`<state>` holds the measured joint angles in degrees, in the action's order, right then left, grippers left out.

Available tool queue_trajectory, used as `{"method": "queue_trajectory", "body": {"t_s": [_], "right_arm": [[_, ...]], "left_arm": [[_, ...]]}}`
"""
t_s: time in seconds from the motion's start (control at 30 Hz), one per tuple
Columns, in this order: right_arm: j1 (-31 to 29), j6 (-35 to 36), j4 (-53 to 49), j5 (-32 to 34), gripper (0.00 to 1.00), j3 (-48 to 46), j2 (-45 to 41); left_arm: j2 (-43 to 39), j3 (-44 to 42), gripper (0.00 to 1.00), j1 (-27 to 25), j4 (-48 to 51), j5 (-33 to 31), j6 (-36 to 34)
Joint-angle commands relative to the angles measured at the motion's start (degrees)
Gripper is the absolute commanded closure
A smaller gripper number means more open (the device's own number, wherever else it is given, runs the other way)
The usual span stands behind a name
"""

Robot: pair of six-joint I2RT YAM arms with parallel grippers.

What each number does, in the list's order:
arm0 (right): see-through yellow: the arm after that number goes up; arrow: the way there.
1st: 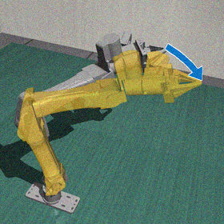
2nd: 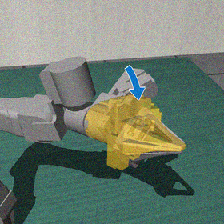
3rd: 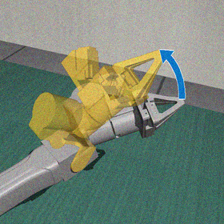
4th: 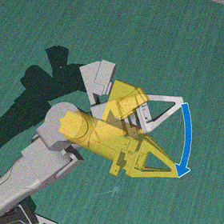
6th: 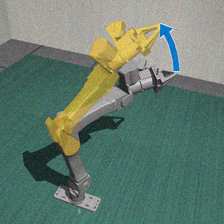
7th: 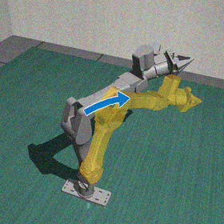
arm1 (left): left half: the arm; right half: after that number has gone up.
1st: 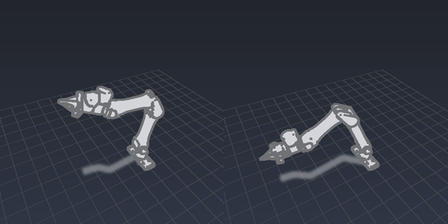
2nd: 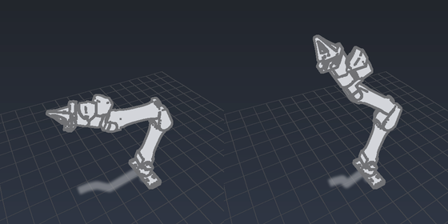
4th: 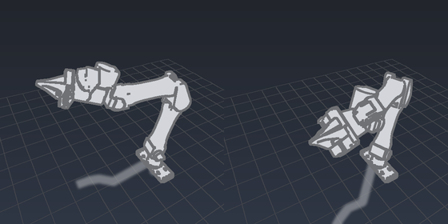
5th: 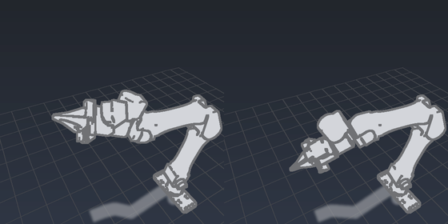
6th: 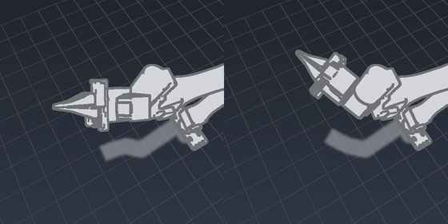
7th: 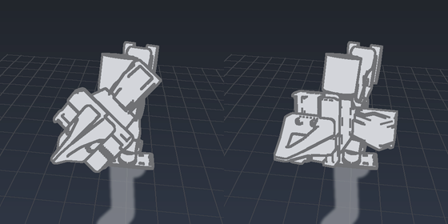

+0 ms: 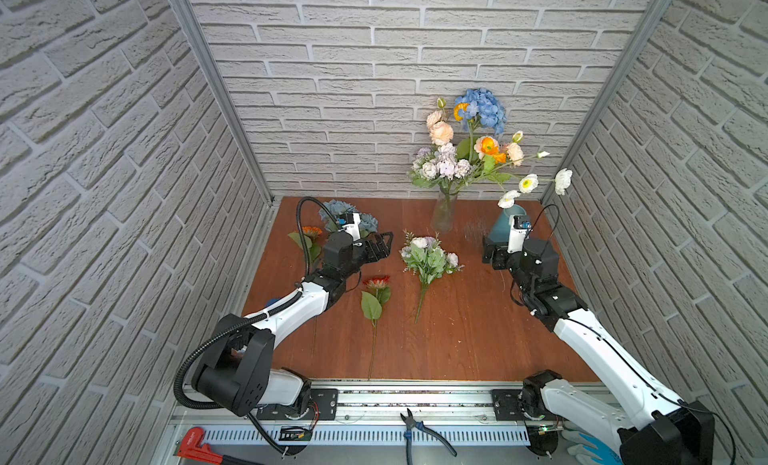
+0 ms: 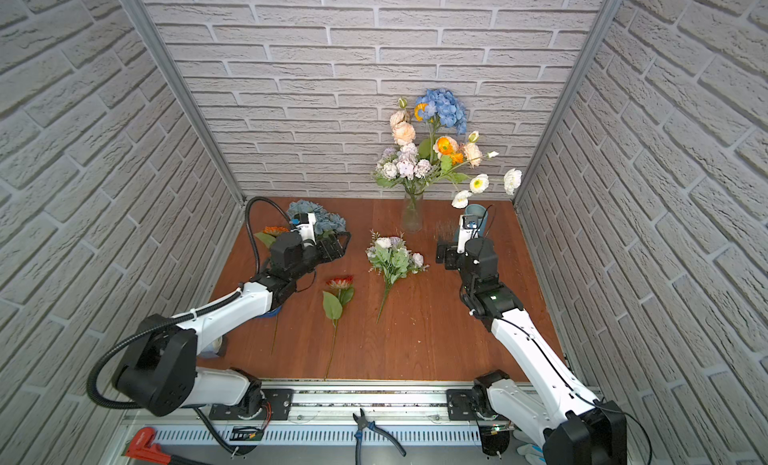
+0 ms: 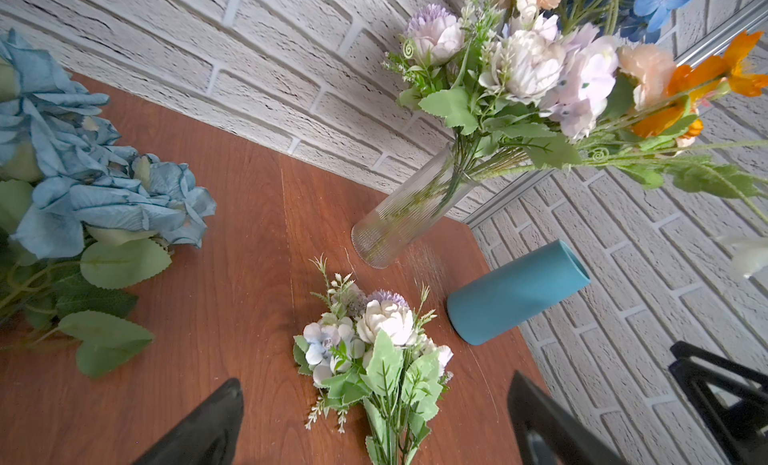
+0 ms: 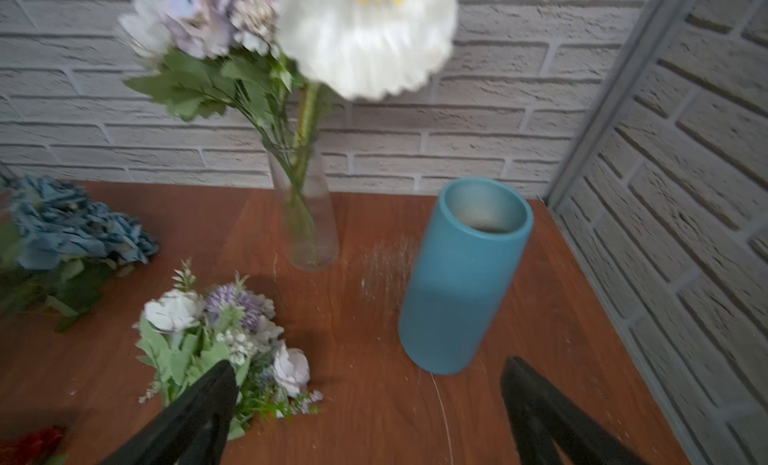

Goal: Arrange the flowers into the vase
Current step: 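Move the right gripper over the teal vase beside the glass vase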

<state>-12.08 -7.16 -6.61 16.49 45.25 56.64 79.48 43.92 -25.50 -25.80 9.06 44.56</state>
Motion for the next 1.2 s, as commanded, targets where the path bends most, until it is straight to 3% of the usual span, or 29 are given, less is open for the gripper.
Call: {"method": "queue_trajectory", "body": {"t_s": [0.0, 0.13, 0.33, 0.5, 1.0, 1.17], "right_arm": [[3.72, -1.28, -10.44, 3.19, 0.00, 1.92, -0.68], [10.36, -1.31, -7.07, 0.77, 0.00, 1.05, 0.04], [16.98, 3.11, 15.80, -12.51, 0.01, -6.69, 2.49], [19.10, 5.21, 22.36, -22.02, 0.01, -3.74, 8.86], [21.56, 7.17, 34.85, -21.92, 0.01, -0.50, 21.75], [22.25, 7.57, 41.97, -25.11, 0.01, -0.08, 25.94]], "left_arm": [[0.46, 1.47, 0.02, -0.28, -4.08, 0.95, -0.96], [0.06, 1.06, 0.02, -0.28, -4.08, 0.80, -1.13], [0.06, 1.21, 0.02, -0.28, -3.74, 0.78, -1.35], [0.82, 2.01, 0.02, -0.18, -2.94, 0.61, -1.84], [4.18, 5.41, 0.02, -0.04, -1.33, 1.22, -2.15], [4.89, 5.80, 0.02, -0.01, -1.25, 1.22, -1.75]]}}
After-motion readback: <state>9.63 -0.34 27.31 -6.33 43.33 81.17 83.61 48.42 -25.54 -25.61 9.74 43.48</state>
